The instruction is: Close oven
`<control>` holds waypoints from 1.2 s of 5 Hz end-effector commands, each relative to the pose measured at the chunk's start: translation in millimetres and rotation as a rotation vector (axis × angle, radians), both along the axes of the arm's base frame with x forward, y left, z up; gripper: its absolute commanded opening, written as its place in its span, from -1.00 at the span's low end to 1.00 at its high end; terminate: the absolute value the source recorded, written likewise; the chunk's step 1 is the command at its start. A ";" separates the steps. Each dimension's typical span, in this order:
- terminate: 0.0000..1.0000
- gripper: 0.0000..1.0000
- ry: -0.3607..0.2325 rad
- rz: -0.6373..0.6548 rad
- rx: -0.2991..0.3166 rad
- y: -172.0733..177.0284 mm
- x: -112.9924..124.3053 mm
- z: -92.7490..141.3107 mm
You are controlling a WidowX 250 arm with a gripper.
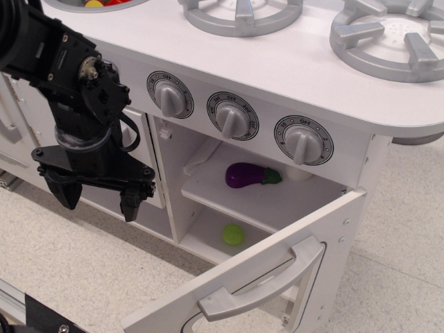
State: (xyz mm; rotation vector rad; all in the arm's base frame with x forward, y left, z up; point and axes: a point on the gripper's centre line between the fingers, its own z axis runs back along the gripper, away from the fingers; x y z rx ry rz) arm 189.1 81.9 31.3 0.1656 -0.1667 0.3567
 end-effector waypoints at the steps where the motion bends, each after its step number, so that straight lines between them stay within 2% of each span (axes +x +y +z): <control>1: -1.00 1.00 0.000 0.000 0.000 0.0 0.0 0.0; 2: -1.00 1.00 -0.001 -0.163 -0.057 -20.1 2.7 6.6; 3: -1.00 1.00 -0.031 -0.324 -0.109 -37.7 -9.2 15.1; 4: -1.00 1.00 0.004 -0.408 -0.191 -59.5 -21.7 24.6; 5: -1.00 1.00 0.010 -0.500 -0.214 -77.3 -35.5 22.6; 6: -1.00 1.00 0.060 -0.570 -0.214 -87.9 -44.3 7.5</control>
